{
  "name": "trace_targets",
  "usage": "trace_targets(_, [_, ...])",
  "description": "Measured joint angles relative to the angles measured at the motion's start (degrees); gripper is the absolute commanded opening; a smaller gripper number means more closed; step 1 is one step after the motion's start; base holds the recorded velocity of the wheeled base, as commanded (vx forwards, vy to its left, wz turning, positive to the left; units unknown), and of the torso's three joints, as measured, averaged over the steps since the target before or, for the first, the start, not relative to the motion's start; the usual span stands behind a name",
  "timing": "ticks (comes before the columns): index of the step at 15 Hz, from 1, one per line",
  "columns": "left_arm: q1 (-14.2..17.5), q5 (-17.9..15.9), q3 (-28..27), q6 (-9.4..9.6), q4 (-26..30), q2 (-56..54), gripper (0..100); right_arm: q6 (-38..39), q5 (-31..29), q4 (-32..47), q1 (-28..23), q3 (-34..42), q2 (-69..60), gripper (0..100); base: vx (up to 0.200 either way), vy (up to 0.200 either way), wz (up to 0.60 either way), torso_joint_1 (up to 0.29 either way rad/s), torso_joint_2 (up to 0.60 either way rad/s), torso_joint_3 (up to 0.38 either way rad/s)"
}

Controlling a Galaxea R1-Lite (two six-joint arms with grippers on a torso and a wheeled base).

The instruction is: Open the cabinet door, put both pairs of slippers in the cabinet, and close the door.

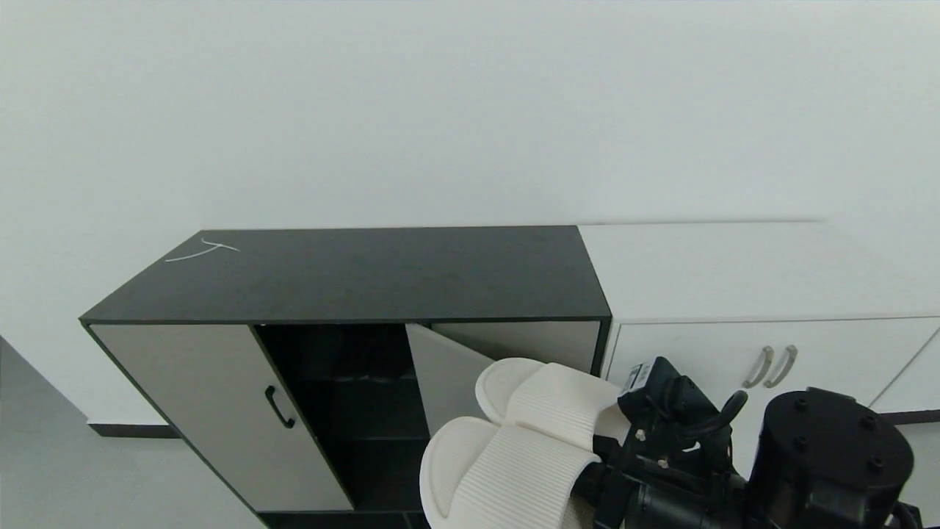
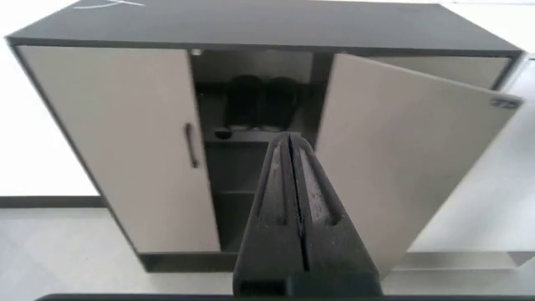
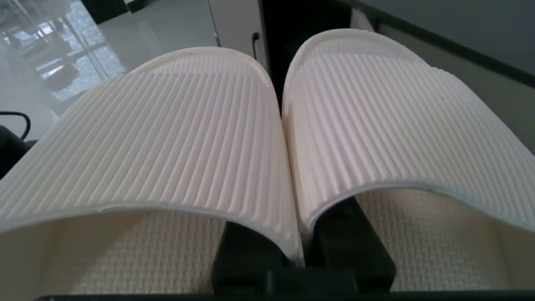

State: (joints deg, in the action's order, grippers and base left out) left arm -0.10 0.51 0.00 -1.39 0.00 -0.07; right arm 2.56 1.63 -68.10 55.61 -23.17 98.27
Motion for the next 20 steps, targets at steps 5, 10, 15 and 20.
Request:
trace_targets(5, [0.0, 0.0, 0.0, 0.0, 0.0, 0.0, 0, -0.1, 0.0, 0.0, 0.0, 0.1, 0.1, 0, 0.0, 0.2, 0.0, 0.004, 0.01, 0.0])
trace_targets(10, [0.0, 0.0, 0.0, 0.0, 0.0, 0.0, 0, -0.2, 0.0, 0.0, 0.0, 0.2, 0.2, 0, 0.0, 0.2, 0.0, 0.001, 0.0, 0.001])
trace_targets(15, [0.0, 0.0, 0.0, 0.0, 0.0, 0.0, 0, -0.9, 0.1, 0.0, 0.0, 0.5, 0.3, 0, 0.0, 0.2, 0.0, 0.002, 0.0, 0.003])
trace_targets(20, [0.0, 0.0, 0.0, 0.0, 0.0, 0.0, 0, -0.9, 0.3, 0.0, 0.0, 1.0, 0.5, 0, 0.0, 0.2, 0.0, 0.002, 0.0, 0.005])
